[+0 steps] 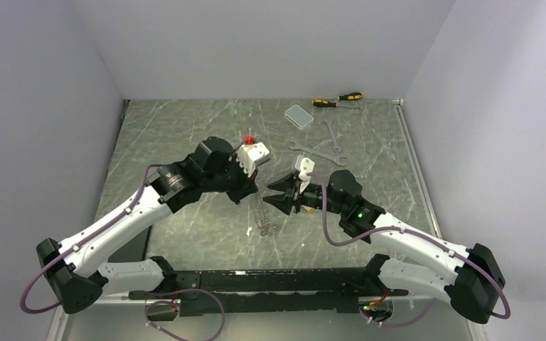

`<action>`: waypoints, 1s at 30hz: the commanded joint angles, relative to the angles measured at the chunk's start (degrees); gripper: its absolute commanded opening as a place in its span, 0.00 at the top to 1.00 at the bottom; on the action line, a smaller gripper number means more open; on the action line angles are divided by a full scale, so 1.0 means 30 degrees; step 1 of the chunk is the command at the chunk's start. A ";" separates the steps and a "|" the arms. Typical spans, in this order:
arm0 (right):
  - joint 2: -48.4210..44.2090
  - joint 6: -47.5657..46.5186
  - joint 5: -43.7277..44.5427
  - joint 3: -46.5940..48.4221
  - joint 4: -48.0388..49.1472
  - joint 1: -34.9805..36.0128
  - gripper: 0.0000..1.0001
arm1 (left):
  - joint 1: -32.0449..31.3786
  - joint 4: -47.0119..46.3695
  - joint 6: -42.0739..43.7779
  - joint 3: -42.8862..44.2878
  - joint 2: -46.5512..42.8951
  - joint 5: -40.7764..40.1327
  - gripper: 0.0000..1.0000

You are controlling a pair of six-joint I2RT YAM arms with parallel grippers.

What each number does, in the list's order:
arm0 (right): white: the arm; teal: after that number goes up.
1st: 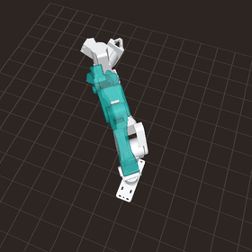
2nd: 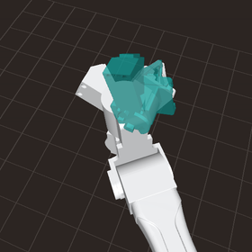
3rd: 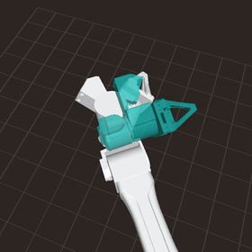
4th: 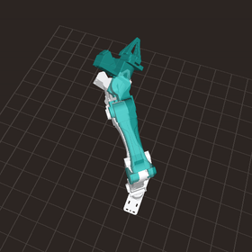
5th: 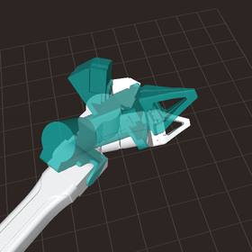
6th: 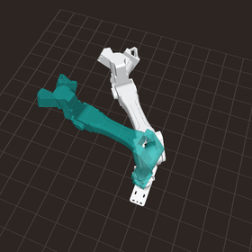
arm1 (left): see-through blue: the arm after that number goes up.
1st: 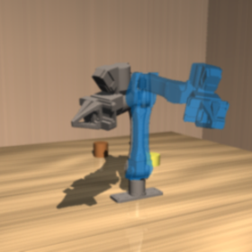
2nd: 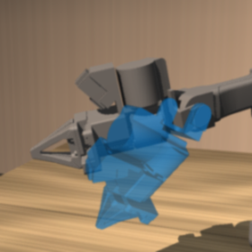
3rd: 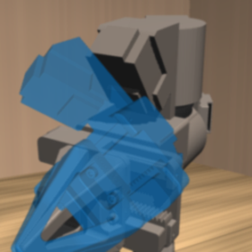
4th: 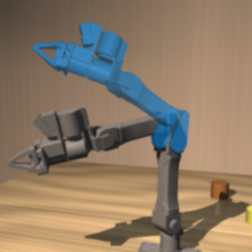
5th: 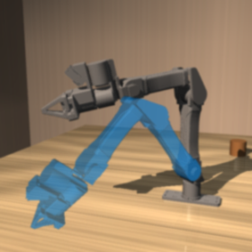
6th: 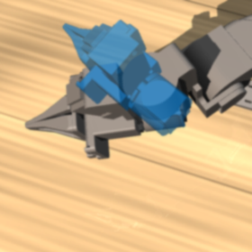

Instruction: Put the keys on the keyring

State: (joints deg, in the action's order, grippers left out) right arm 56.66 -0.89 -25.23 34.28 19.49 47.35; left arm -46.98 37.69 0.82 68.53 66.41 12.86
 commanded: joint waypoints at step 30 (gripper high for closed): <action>0.1752 0.0691 -0.0568 0.1742 0.1452 0.0823 0.90 | -0.0098 -0.0962 -0.0141 -0.0315 -0.1815 0.0865 1.00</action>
State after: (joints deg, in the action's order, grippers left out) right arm 61.95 1.65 -25.85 37.34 22.24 49.12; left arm -46.98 37.78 0.40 67.22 63.11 14.35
